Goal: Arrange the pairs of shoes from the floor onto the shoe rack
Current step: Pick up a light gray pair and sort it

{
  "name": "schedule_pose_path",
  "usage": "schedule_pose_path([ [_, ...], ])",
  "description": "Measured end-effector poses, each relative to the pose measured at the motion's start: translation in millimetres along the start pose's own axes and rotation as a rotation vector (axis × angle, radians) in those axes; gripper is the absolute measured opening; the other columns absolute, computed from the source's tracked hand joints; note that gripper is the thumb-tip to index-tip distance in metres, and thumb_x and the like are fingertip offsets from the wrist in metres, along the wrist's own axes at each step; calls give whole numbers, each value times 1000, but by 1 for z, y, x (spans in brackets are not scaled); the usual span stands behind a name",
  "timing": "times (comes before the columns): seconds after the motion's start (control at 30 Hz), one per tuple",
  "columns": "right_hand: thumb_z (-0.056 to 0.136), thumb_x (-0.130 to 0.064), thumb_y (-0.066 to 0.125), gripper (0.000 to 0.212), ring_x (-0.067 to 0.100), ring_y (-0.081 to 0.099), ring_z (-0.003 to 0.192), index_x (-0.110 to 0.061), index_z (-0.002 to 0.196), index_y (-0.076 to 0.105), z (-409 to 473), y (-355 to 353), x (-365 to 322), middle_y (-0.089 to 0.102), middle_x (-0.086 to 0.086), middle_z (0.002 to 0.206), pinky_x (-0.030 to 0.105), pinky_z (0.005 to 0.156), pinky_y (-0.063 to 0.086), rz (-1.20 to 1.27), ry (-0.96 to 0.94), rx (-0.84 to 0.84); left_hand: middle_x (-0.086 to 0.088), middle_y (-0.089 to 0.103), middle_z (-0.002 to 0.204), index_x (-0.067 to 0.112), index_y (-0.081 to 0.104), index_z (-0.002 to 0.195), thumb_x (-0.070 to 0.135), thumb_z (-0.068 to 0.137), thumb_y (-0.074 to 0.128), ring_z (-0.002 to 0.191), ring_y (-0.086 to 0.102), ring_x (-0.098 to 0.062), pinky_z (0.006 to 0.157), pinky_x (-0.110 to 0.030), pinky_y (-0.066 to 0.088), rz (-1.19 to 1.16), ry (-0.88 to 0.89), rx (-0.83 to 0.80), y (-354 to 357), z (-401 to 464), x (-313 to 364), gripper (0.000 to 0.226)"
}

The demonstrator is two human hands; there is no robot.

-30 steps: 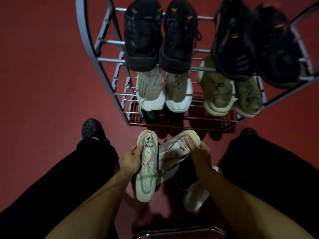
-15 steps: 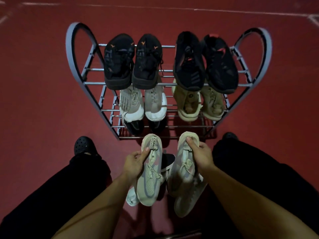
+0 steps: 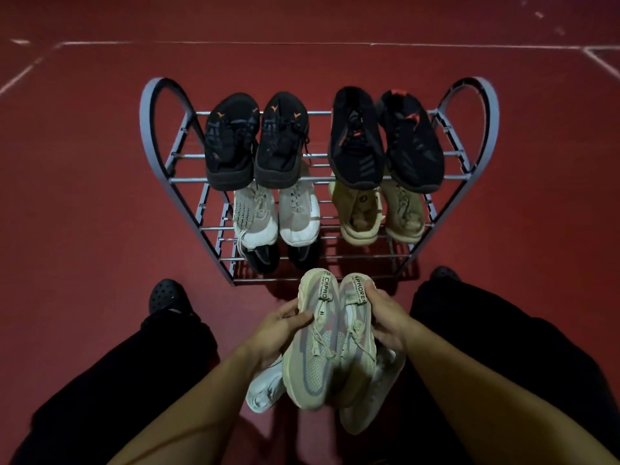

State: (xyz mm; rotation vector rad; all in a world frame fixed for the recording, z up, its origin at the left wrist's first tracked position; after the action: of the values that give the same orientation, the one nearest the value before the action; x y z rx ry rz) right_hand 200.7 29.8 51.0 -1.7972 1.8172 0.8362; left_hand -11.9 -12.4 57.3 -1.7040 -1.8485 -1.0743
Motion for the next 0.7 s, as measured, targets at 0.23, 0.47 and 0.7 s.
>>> schedule_pose_path([
  [0.23,79,-49,80,73,36,68,113,-21,139,50,-3,-13,12,69,15,126,61,98,51,100,32,-80,-7,76,118,22,65,134,32,104,55,109,73,-29,101,-48,56,68,91,93,4,0,-3,33],
  [0.47,80,0,78,62,46,60,121,-1,136,52,1,-21,19,61,30,131,63,106,43,218,12,-281,-6,77,105,18,66,116,35,102,59,99,74,-23,91,-41,58,123,132,292,13,17,7,24],
  [0.7,93,-3,60,41,46,62,116,7,133,54,8,-47,19,62,31,128,53,94,54,254,18,-312,-15,74,122,21,62,131,18,102,59,111,71,-35,83,-43,61,-201,43,106,33,39,-2,30],
])
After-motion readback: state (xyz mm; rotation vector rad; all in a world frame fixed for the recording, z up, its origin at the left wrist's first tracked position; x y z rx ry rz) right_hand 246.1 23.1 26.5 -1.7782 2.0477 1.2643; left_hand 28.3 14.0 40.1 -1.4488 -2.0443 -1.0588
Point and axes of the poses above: each hand's wrist, its own z-axis towards the middle knuckle, its own y-axis out of the palm, x = y × z, the point moved 5 cm from there along z, towards the middle knuckle
